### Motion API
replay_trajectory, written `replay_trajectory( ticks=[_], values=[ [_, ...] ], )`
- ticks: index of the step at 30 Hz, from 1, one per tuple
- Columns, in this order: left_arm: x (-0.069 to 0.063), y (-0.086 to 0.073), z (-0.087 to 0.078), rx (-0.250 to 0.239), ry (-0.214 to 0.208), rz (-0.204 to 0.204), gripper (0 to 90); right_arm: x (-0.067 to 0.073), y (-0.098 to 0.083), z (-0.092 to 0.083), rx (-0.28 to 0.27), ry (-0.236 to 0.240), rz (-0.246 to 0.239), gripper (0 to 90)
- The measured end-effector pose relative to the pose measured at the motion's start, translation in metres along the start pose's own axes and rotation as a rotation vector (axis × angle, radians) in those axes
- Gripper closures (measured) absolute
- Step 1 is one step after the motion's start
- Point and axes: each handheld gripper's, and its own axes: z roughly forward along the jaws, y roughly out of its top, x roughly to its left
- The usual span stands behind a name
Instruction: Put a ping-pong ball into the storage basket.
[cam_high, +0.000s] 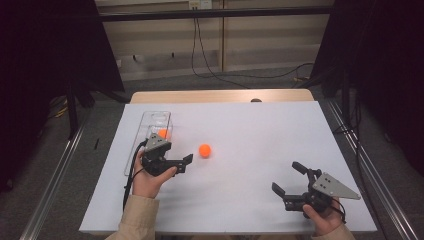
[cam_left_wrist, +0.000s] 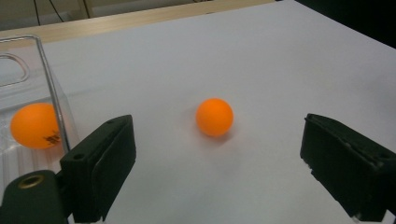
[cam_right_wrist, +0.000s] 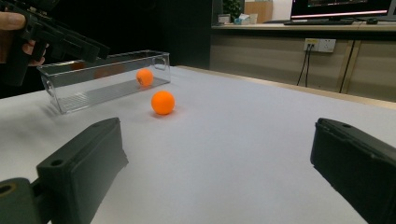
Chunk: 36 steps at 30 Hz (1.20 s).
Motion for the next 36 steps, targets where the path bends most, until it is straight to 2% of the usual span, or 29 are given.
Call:
replay_trajectory(
  ticks=[36],
  values=[
    [-0.012, 0.0, 0.018, 0.022, -0.017, 0.03, 9.9, 0.001, -0.001, -0.001, 0.007, -0.002, -0.001, 2.5]
  ],
)
